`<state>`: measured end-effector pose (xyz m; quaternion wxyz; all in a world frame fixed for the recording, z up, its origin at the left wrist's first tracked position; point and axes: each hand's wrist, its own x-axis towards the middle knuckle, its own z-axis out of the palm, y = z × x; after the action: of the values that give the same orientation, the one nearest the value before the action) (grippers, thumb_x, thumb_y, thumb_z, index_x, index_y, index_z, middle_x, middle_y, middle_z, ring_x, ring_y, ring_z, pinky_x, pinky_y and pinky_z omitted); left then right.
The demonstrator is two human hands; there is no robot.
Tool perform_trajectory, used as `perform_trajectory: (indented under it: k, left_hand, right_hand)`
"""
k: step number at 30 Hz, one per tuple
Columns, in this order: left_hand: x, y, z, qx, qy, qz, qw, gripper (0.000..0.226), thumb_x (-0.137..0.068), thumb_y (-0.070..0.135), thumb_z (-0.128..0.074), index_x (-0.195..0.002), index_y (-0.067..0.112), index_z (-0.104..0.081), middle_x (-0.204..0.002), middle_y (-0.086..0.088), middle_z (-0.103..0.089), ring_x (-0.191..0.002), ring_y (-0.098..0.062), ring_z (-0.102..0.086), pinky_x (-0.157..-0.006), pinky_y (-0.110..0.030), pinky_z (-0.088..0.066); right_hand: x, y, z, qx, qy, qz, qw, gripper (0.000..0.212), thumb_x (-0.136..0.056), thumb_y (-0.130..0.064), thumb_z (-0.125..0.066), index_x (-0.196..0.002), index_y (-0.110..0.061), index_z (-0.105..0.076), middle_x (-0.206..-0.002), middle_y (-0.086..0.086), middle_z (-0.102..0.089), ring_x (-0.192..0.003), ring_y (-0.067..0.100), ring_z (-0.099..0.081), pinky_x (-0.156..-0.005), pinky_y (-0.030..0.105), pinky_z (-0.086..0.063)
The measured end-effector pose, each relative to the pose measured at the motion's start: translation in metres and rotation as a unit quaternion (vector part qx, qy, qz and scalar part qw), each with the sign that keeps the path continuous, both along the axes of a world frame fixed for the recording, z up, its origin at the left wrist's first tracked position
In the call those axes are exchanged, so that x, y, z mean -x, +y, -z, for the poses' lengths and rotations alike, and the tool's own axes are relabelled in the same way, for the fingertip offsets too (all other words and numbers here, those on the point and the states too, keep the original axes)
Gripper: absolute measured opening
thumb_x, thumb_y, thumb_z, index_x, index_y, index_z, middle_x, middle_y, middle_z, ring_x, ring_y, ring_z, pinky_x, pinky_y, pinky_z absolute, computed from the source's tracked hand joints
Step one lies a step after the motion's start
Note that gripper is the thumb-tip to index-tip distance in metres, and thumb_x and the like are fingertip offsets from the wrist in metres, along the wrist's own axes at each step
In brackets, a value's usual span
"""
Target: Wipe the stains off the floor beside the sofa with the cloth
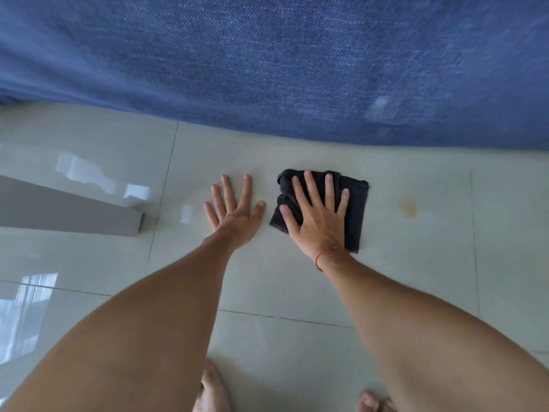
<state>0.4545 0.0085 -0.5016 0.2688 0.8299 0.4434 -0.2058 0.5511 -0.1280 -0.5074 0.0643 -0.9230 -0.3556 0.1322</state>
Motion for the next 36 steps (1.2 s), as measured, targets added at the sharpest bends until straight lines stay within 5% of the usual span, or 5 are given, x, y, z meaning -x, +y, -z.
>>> perform_trajectory:
  k: [5,15,23,28,36]
  left_hand:
    - [-0.008,-0.003,-0.008,-0.005,0.033,-0.026,0.999,0.067,-0.087,0.065,-0.017,-0.142,0.049,0.016,-0.153,0.002,0.033,-0.14,-0.019,0.031,-0.113,-0.047,0.017]
    - [-0.034,-0.041,-0.005,0.015,-0.009,-0.008,1.0,0.074,-0.085,0.068,-0.025,-0.14,0.05,0.02,-0.15,-0.001,0.038,-0.137,-0.023,0.035,-0.107,-0.051,0.022]
    - [-0.037,-0.041,-0.01,0.024,0.005,-0.007,1.0,0.072,-0.086,0.068,-0.024,-0.14,0.05,0.021,-0.149,0.0,0.04,-0.136,-0.023,0.037,-0.107,-0.052,0.022]
    - [-0.038,-0.041,-0.013,0.033,0.015,-0.012,0.999,0.073,-0.085,0.068,-0.025,-0.139,0.051,0.02,-0.15,0.0,0.039,-0.137,-0.023,0.036,-0.109,-0.053,0.02]
    - [-0.038,-0.04,-0.01,0.023,0.011,-0.007,1.0,0.072,-0.086,0.067,-0.025,-0.139,0.051,0.021,-0.15,0.0,0.038,-0.137,-0.024,0.035,-0.108,-0.054,0.019]
  right_hand:
    - [0.012,-0.054,-0.004,-0.005,0.01,0.041,0.999,0.051,-0.097,-0.047,-0.037,-0.147,-0.034,-0.031,-0.157,-0.009,-0.026,-0.146,0.027,-0.021,-0.116,0.056,-0.014]
    - [-0.069,-0.094,-0.002,0.013,0.014,0.288,0.957,0.054,-0.099,-0.048,-0.024,-0.15,-0.034,-0.015,-0.162,-0.008,-0.008,-0.149,0.03,0.002,-0.115,0.061,0.0]
    - [-0.042,-0.029,-0.001,-0.004,0.006,0.149,0.989,0.053,-0.099,-0.047,-0.027,-0.149,-0.035,-0.019,-0.161,-0.008,-0.014,-0.148,0.033,-0.007,-0.114,0.062,-0.001]
    - [-0.013,-0.083,-0.003,-0.004,-0.001,0.019,1.0,0.051,-0.097,-0.046,-0.029,-0.145,-0.033,-0.034,-0.156,-0.008,-0.03,-0.145,0.027,-0.025,-0.115,0.056,-0.016]
    - [-0.08,-0.134,0.0,0.007,-0.001,0.233,0.972,0.05,-0.1,-0.042,-0.029,-0.149,-0.033,-0.024,-0.16,-0.007,-0.018,-0.149,0.029,-0.008,-0.116,0.059,-0.005]
